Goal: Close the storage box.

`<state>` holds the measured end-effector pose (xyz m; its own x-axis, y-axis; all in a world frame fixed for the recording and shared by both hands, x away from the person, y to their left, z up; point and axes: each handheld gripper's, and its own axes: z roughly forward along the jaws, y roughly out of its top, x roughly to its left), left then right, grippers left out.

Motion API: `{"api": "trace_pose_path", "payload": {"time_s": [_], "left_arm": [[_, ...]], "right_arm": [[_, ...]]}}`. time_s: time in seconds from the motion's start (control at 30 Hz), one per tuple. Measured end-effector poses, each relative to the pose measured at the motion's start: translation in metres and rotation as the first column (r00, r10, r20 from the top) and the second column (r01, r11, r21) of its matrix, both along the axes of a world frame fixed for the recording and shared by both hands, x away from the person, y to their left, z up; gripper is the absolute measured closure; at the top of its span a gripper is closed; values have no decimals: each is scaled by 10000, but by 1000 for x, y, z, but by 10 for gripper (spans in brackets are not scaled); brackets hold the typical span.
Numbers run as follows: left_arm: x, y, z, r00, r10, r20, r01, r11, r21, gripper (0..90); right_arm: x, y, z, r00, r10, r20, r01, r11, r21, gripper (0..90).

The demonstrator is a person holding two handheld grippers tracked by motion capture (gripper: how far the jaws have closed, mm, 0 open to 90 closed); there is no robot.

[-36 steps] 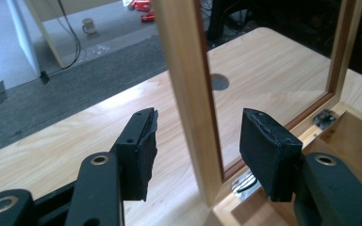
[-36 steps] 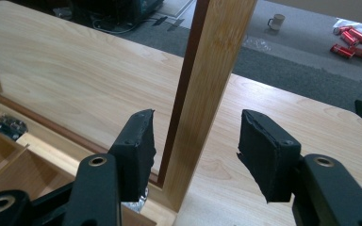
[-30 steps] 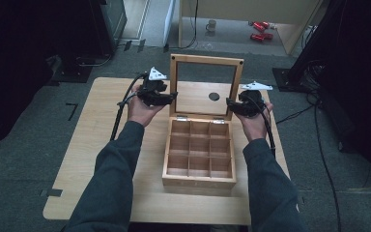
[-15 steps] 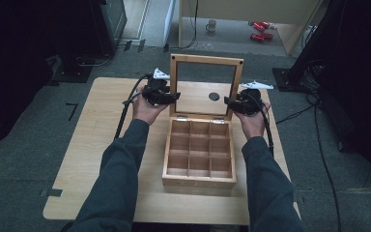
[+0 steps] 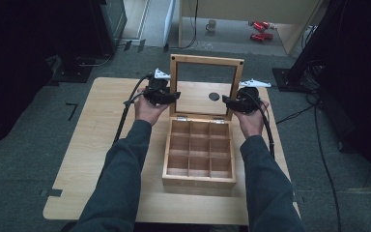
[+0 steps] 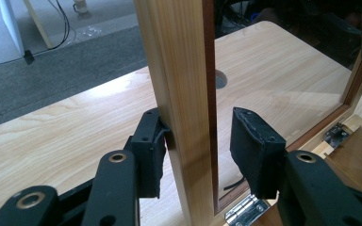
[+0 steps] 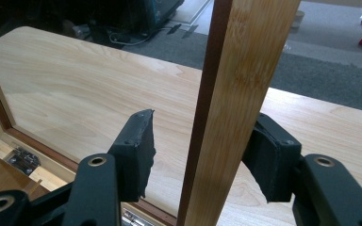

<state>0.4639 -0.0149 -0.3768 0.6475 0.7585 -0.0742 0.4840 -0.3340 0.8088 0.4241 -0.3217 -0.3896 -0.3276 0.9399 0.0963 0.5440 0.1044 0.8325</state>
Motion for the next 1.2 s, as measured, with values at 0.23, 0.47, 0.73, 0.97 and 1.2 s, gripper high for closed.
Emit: {"api": "trace_pose_path", "payload": {"time_s": [0.23, 0.47, 0.73, 0.97, 1.2], "left_arm": [[-9, 2, 0, 9993, 229, 283, -224, 9996, -175, 618], [-21, 5, 0, 9980, 184, 610, -171, 9996, -222, 634], [-34, 8, 0, 9961, 126, 870, -94, 9993, -371, 639], [-42, 9, 0, 9944, 35, 1056, -16, 9998, -188, 649], [-47, 9, 1, 9934, 16, 1146, -11, 10000, -49, 658]], "right_arm": [[-6, -1, 1, 9998, 102, 173, -101, 9999, -34, 470], [-15, -2, 4, 9988, 341, 354, -336, 9993, -155, 483], [-27, 1, 10, 9981, 477, 397, -454, 9974, -566, 468], [-43, -6, 15, 9948, 610, 820, -581, 9976, -367, 478], [-59, -12, 26, 9906, 735, 1155, -674, 9962, -558, 564]]}}
